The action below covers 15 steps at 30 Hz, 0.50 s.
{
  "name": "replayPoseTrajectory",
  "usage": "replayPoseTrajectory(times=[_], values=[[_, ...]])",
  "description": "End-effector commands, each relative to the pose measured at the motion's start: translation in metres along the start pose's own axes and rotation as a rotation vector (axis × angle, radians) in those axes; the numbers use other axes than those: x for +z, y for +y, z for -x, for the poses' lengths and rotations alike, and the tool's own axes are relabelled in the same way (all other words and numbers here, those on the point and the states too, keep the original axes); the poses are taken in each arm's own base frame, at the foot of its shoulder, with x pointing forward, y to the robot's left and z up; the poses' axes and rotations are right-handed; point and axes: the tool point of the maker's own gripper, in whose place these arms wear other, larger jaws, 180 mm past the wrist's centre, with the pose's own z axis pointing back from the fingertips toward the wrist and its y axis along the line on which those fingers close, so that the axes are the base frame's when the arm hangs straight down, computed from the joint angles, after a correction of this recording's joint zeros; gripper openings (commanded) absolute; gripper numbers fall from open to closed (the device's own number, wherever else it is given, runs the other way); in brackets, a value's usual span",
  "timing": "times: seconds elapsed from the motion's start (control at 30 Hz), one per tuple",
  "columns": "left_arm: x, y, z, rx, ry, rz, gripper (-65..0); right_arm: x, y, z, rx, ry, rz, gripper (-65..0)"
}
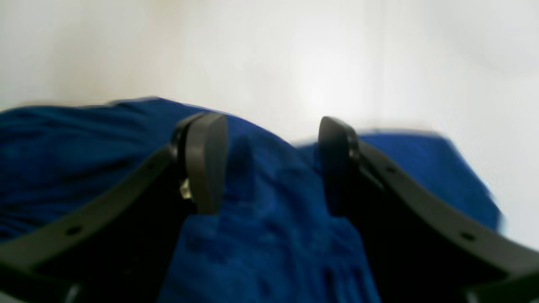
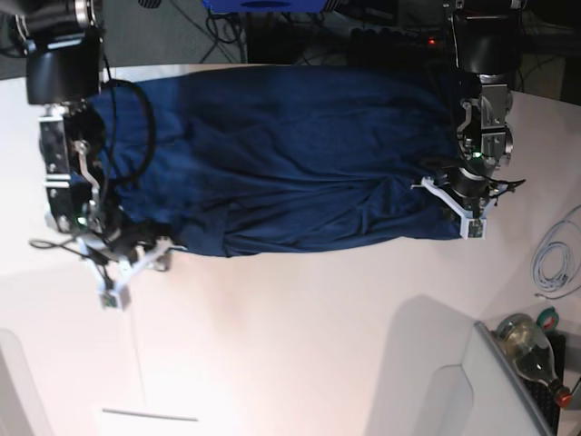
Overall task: Layout the t-shirt on the table in an organized manner, then fold the t-shirt properly
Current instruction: 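Lift the hem with both grippers and fold it toward the collar edge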
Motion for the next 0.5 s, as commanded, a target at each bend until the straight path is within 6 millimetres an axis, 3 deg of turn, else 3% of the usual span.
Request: replayPoseTrajectory(times=[0.0,0.1,0.17,0.27,0.47], values=[[0.0,0.006,-0.005,-0.012,-0.003,-0.009,-45.6,0.0,-0.003,-0.017,0.016,-0.035,0.004,-32.1],[0.0,0.008,-0.005,-0.011,-0.004,-0.012,-29.6,-0.009,0.002,-0.017,0.025,-0.01,-0.003,-31.8],[0.0,0.008,-0.005,-0.011,-0.004,-0.012,-22.7,-0.016,0.007,-0.014,0.003,0.01,-0.012,-28.2],[0.0,0.008,-0.005,-0.008,-0.005,-0.011,-20.4,-0.028,0.006,-0.005,-0.013,0.057,-0.007,-22.5],[0.001,0.009,-0.006,-0.004,-0.006,-0.012,-19.9,-0.034,0.001,-0.008,-0.02,0.041,0.005,-22.5]])
